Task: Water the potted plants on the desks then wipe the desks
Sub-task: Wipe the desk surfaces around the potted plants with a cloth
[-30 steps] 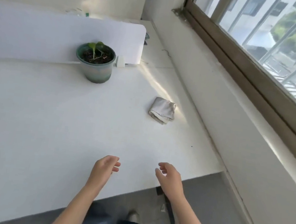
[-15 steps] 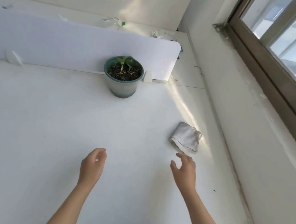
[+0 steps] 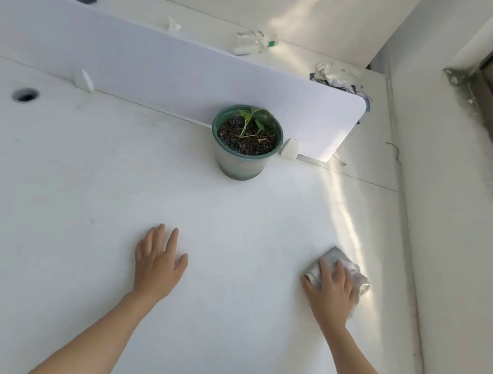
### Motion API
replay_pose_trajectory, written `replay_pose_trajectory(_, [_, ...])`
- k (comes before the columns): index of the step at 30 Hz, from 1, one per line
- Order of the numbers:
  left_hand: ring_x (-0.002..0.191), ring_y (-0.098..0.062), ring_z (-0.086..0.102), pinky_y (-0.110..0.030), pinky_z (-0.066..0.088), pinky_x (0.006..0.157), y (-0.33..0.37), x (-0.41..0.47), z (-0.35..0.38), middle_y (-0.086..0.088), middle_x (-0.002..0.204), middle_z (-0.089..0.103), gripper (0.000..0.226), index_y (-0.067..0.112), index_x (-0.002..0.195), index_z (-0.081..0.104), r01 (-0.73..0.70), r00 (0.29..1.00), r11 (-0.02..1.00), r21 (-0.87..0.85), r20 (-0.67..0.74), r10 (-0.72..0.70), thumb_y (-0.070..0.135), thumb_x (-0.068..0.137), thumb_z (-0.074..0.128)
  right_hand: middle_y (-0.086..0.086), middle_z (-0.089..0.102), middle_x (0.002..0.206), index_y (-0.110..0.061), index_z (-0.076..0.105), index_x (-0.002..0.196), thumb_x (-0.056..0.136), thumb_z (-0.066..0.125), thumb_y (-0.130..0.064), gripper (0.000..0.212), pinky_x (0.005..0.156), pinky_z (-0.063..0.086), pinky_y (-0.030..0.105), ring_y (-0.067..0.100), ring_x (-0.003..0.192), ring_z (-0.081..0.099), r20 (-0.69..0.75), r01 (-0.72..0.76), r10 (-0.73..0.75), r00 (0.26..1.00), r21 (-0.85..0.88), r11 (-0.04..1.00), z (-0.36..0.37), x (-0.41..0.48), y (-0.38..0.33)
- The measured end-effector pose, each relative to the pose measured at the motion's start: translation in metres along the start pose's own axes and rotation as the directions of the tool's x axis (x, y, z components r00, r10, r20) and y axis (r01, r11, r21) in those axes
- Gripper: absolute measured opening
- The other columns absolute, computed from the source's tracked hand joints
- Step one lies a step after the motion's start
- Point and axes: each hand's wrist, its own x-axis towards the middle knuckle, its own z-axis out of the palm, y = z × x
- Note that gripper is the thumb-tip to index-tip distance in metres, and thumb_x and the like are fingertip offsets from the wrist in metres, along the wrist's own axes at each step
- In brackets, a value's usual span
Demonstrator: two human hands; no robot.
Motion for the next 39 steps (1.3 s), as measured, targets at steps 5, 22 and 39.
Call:
replay_pose_trajectory(5, [0.115,-0.031,0.038,-0.045,0.037,0.091,-0.001,0.005,0.008,-0.023,0.119,0.061,0.053,0.005,0.109,0.063,0.027,0.998,0.997,0.071,-0.066,-0.022,0.038,0.077,0.037,0.022,0.065,0.096,-0.004,0.065,0.101,0.081,0.048,-0.018,0.03,0.082,0.041,0.046,0.043,0.099,0.055,-0.302,-0.012,0.085,0.95,0.235,0.972,0.0,0.027,-0.007])
replay_pose_trajectory(22, [0.117,-0.03,0.038,-0.042,0.027,0.091,-0.004,0.01,0.023,-0.022,0.123,0.06,0.05,0.012,0.117,0.047,0.038,0.955,0.995,0.089,-0.298,-0.01,0.038,0.075,0.037,0.014,0.015,0.154,-0.023,0.025,0.143,0.087,0.045,-0.053,0.067,0.114,0.005,0.045,0.032,0.143,0.007,0.089,0.483,-0.479,0.873,-0.025,0.876,0.016,0.176,-0.143])
replay_pose_trajectory(39, [0.117,-0.031,0.038,-0.043,0.027,0.091,-0.005,0.012,0.026,-0.022,0.122,0.061,0.051,0.013,0.118,0.045,0.031,0.949,0.996,0.089,-0.316,-0.001,0.038,0.074,0.038,0.013,0.011,0.156,-0.013,0.013,0.146,0.086,0.01,-0.063,0.078,0.116,0.001,0.04,0.03,0.144,0.008,0.201,0.587,-0.559,0.805,-0.128,0.799,0.051,0.117,-0.158])
